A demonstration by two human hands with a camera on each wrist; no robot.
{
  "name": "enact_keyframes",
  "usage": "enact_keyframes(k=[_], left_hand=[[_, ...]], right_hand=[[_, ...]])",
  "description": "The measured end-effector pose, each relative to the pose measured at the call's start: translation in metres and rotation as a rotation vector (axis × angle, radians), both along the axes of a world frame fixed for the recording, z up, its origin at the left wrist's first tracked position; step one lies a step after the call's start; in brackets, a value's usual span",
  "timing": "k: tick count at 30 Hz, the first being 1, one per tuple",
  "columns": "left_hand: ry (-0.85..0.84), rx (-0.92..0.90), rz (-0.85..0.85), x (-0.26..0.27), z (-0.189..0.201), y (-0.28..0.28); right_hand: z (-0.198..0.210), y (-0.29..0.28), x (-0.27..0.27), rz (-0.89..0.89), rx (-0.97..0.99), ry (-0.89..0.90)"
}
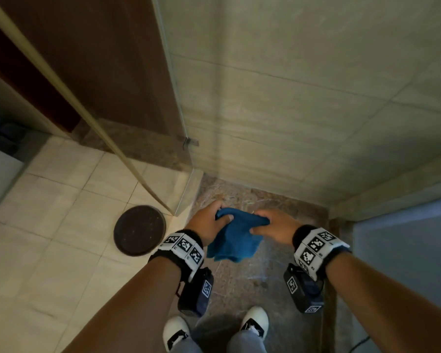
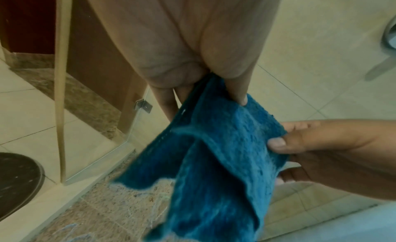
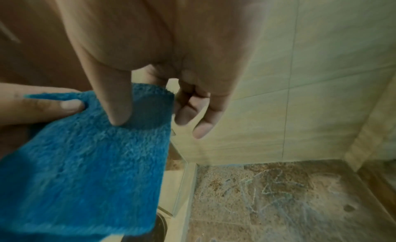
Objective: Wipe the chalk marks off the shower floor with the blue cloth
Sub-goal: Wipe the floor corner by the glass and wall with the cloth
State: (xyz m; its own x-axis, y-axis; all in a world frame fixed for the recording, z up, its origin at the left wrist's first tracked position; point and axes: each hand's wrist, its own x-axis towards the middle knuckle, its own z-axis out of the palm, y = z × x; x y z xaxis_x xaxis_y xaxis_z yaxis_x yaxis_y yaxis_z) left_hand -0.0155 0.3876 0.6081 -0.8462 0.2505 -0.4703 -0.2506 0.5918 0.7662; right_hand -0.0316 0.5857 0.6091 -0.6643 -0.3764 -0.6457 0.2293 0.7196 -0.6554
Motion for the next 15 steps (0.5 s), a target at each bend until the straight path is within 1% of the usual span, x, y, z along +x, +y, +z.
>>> enact_keyframes(k=[4, 6, 7, 9, 12, 14, 15], left_hand=[[0.034, 0.01, 0.102, -0.011, 0.003, 0.018], [0.019, 0.033, 0.16, -0.014, -0.005, 0.021], [0.003, 0.045, 0.162, -0.015, -0.01, 0.021], [-0.038, 0.059, 0.115, -0.016, -0.021, 0.022], [-0.112, 0.09, -0.014, -0.023, -0.035, 0.02], [-0.142, 0.128, -0.044, -0.032, -0.046, 0.013], [-0.141, 0.118, -0.055, -0.036, -0.052, 0.009]], right_hand=[[-0.001, 0.017, -0.012, -0.19, -0.111, -0.035], [-0.005, 0.018, -0.016, -0.262, -0.172, -0.036], [-0.008, 0.017, -0.018, -0.273, -0.19, -0.028], [-0.017, 0.014, -0.022, -0.279, -0.212, -0.023], [-0.032, 0.005, -0.028, -0.28, -0.292, -0.041], [-0.042, -0.002, -0.035, -0.285, -0.323, -0.046], [-0.047, -0.006, -0.038, -0.304, -0.317, -0.045]])
